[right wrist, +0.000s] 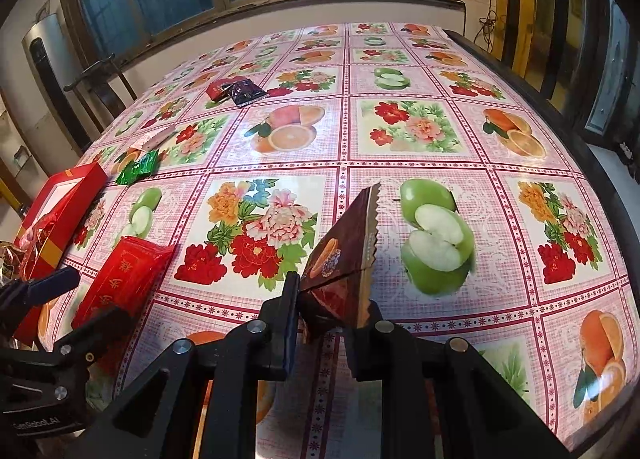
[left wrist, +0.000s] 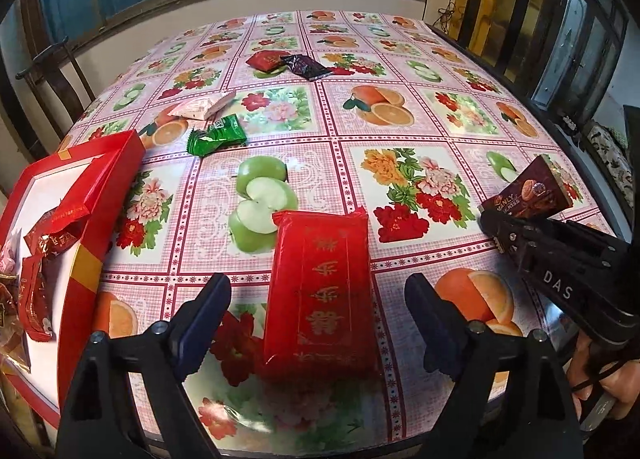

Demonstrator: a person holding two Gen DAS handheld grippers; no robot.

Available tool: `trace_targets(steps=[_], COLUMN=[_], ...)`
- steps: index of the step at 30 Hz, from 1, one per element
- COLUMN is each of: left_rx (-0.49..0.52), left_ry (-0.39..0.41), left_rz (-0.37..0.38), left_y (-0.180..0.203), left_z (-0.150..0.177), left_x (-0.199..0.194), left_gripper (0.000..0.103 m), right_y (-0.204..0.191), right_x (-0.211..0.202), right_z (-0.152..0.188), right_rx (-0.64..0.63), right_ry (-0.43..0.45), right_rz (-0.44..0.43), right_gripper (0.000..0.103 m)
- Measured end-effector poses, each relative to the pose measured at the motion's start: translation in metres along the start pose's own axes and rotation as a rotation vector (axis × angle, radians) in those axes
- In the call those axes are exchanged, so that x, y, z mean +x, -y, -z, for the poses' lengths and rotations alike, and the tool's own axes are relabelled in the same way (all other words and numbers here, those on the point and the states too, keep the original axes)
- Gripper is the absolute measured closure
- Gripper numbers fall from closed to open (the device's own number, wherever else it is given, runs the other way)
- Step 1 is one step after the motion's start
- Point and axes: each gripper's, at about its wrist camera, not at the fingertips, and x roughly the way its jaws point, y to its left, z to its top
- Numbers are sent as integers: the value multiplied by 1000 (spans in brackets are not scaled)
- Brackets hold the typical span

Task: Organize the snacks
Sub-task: 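Open the left gripper over the box to drop the red bar while the right drops the chocolate packet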

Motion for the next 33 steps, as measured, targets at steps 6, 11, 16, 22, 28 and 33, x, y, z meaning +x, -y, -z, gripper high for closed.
trace_targets(steps=[6, 11, 16, 22, 28, 33], left_rx=[-4, -9, -6, 0, -11, -35], left_ry=[-23, 15, 43, 59, 104, 137], left_rz=[-3, -13, -14, -17, -27, -41], left_y=[-1, -6, -9, -10, -18, -32], left_z=[7, 4, 5, 8, 6, 7], left_x=[15, 13, 12, 5, -13, -29], left_gripper=[15, 53, 57, 58, 58, 58], right_y=[0, 0, -2, -2, -12, -26], right_x=[0, 0, 0, -2, -4, -3], right_z=[1, 1, 1, 0, -2, -2], right_rx=[-8, -1, -4, 15, 5, -19], right_ry=[7, 9, 10, 6, 7, 3], right_rz=[2, 5, 17, 1, -17, -24], right_gripper=[83, 83, 83, 83, 83, 84])
